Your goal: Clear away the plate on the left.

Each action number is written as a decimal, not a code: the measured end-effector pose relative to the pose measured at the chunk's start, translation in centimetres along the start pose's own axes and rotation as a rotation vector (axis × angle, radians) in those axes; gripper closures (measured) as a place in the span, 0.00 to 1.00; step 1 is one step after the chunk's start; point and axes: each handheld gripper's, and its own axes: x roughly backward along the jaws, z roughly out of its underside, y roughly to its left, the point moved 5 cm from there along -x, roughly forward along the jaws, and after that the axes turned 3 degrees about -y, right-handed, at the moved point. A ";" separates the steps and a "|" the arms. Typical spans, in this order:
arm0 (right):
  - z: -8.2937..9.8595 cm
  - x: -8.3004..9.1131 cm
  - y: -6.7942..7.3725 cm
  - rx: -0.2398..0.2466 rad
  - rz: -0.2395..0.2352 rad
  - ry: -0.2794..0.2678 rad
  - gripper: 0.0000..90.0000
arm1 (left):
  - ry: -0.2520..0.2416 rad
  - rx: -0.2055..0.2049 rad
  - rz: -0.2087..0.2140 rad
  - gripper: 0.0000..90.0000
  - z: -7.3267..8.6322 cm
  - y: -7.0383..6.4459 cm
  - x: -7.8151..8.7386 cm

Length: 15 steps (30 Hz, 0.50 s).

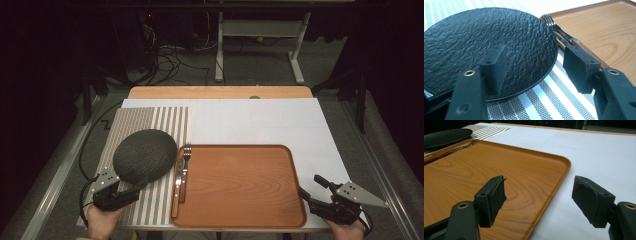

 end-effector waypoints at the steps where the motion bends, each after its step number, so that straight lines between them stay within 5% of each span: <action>1: 0.0 0.0 0.0 0.000 0.001 0.003 0.30 | -0.003 0.005 -0.004 0.37 0.1 0.2 0.1; 7: 0.0 0.0 0.0 -0.003 0.000 0.004 0.30 | 0.001 0.047 -0.024 0.37 1.0 1.1 0.6; 15: 0.1 -0.1 -0.2 -0.006 -0.002 0.005 0.30 | -0.008 0.037 -0.027 0.37 1.2 0.9 0.8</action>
